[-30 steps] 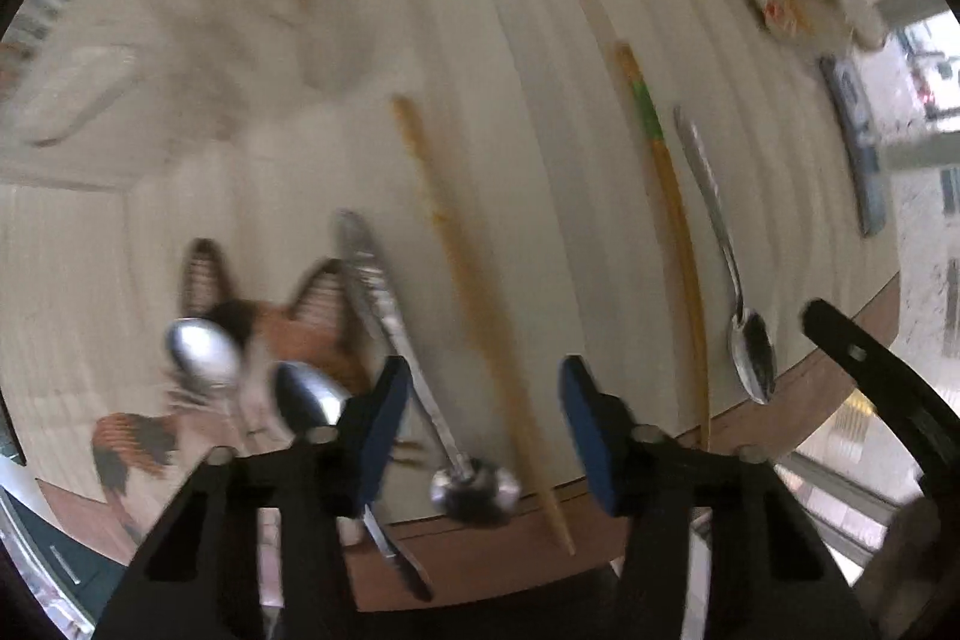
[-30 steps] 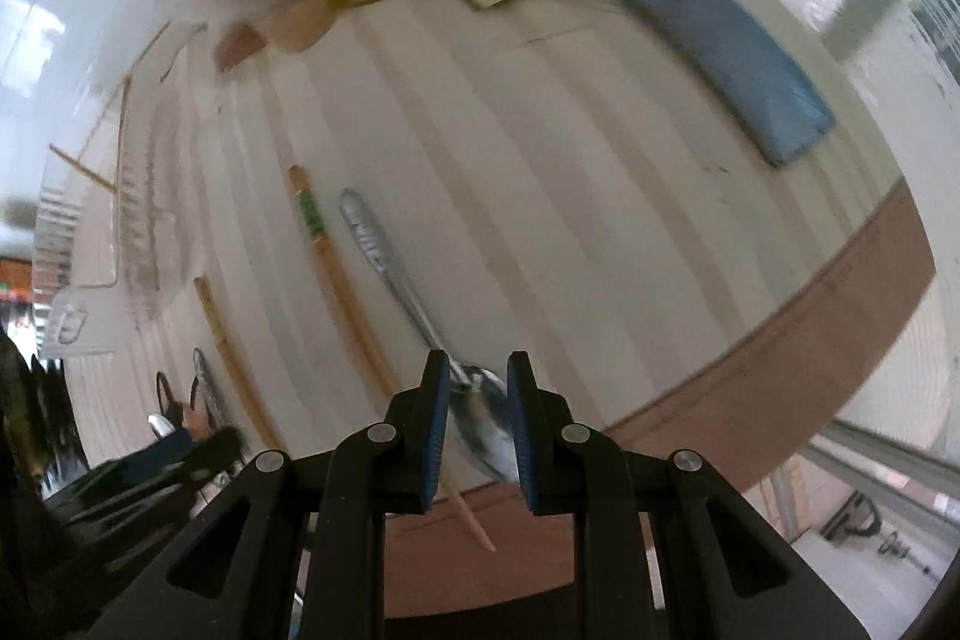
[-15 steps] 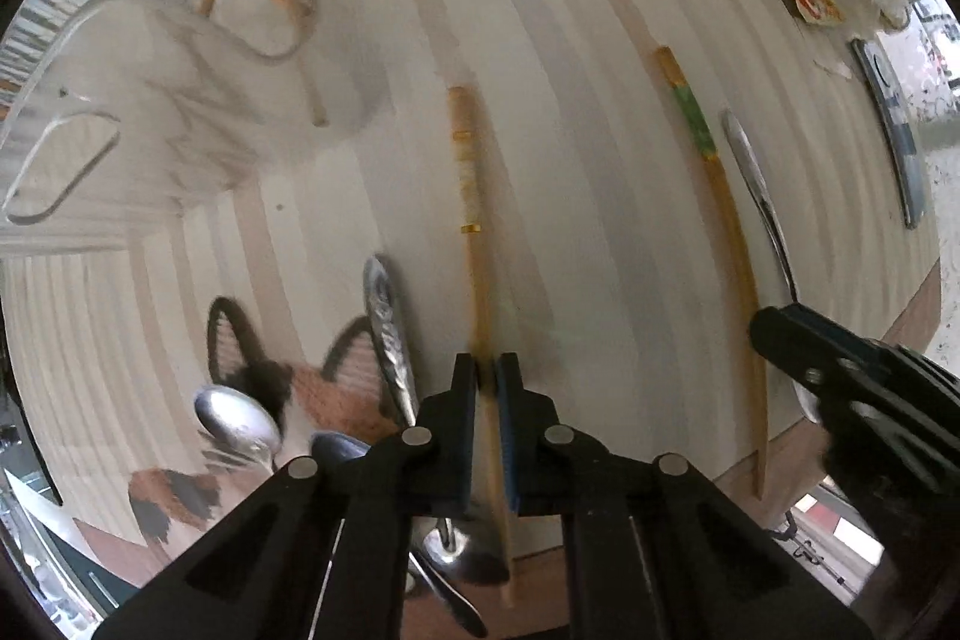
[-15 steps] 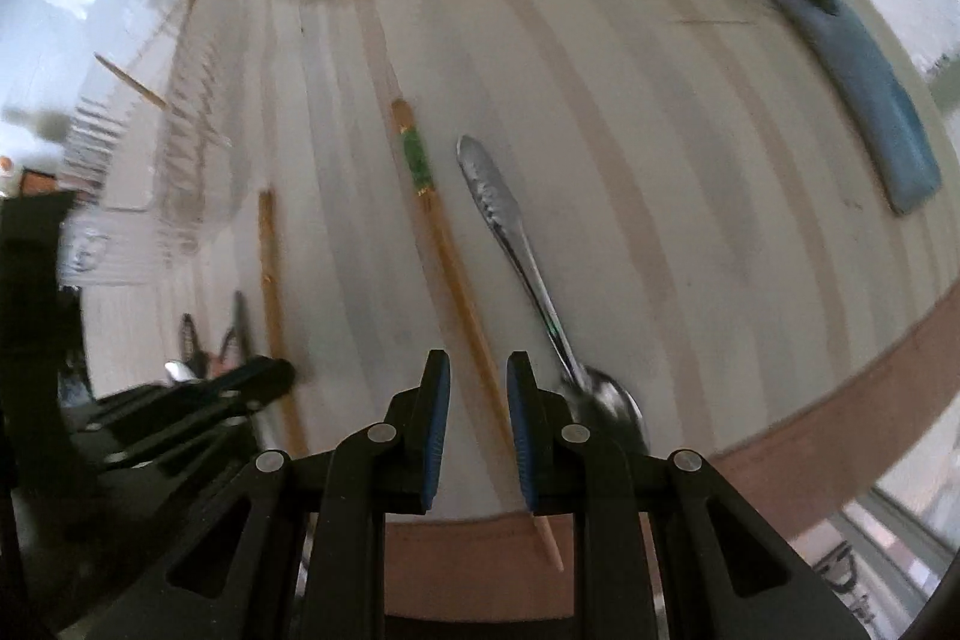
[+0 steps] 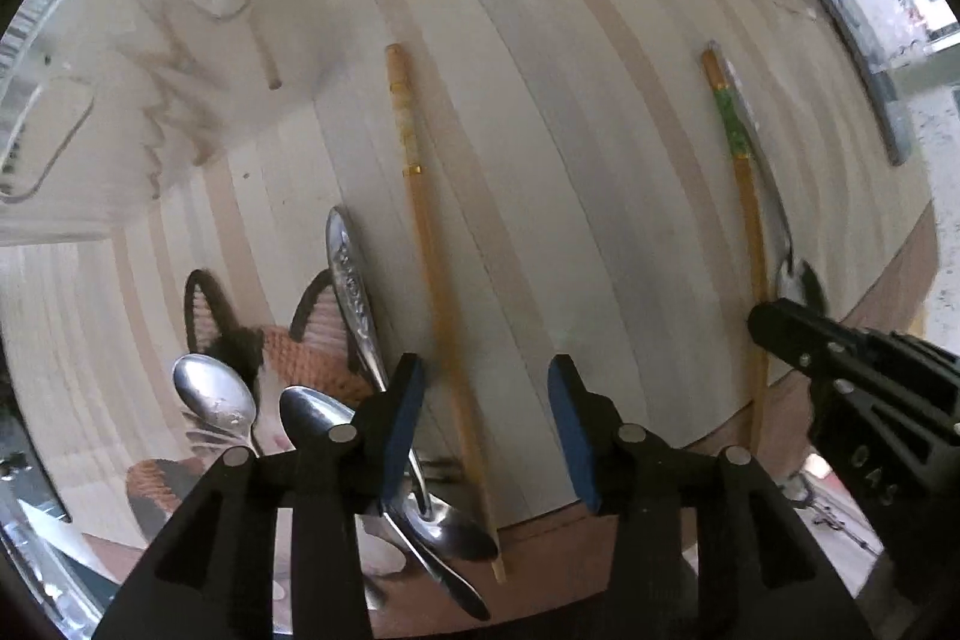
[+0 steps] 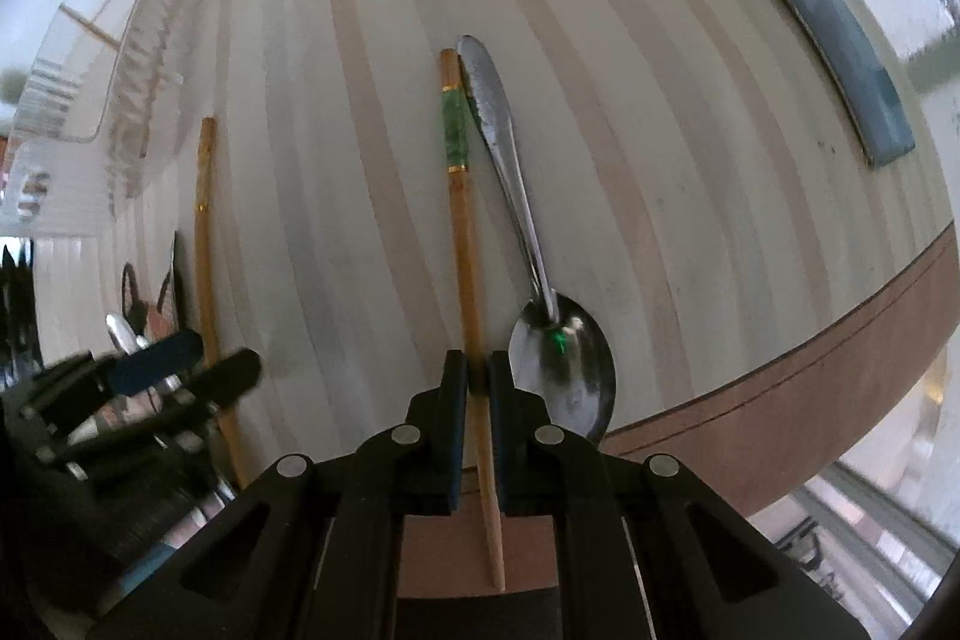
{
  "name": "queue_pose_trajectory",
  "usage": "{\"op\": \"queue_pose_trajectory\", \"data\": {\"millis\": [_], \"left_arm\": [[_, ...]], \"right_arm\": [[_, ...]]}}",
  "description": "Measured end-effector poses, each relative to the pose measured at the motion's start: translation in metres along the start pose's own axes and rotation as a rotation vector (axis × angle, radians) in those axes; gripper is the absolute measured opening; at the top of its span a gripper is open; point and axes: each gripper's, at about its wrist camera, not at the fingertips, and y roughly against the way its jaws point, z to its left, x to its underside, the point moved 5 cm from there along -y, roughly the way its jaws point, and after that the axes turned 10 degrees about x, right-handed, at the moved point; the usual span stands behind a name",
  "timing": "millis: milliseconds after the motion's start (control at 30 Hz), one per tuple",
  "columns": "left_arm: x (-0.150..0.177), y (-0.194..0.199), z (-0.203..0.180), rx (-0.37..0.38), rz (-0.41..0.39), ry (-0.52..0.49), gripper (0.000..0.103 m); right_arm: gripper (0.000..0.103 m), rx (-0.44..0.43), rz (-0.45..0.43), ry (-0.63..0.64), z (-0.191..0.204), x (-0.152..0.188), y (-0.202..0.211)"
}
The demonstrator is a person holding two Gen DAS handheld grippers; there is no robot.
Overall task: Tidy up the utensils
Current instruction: 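Grasp a plain chopstick with the left tool while the right tool grasps a green-banded chopstick, then lift and carry both held chopsticks over the clear plastic box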
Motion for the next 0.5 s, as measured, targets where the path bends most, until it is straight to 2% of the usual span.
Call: {"op": "queue_pose_trajectory", "data": {"millis": [33, 100, 167, 233, 333, 500], "left_arm": [[0.0, 0.0, -0.002, -0.006, -0.001, 0.005, 0.036], [-0.001, 0.0, -0.007, -0.013, -0.008, 0.017, 0.035], [0.002, 0.0, -0.012, -0.021, -0.023, 0.021, 0.027], [0.001, 0.003, -0.005, -0.022, -0.04, 0.033, 0.006], [0.0, 0.006, 0.004, -0.009, -0.058, 0.071, 0.005], [-0.006, 0.016, 0.002, -0.043, -0.099, 0.041, 0.005]], "right_arm": [[0.007, -0.001, 0.005, 0.001, -0.001, -0.001, 0.0], [0.007, -0.008, 0.006, -0.005, -0.003, -0.002, 0.001], [0.006, -0.011, 0.005, -0.007, -0.008, -0.004, 0.002], [0.006, -0.009, 0.004, -0.006, -0.011, -0.006, 0.002], [0.006, 0.008, 0.004, 0.002, -0.009, -0.005, 0.004], [0.007, -0.004, -0.008, -0.021, 0.008, -0.015, 0.002]]}}
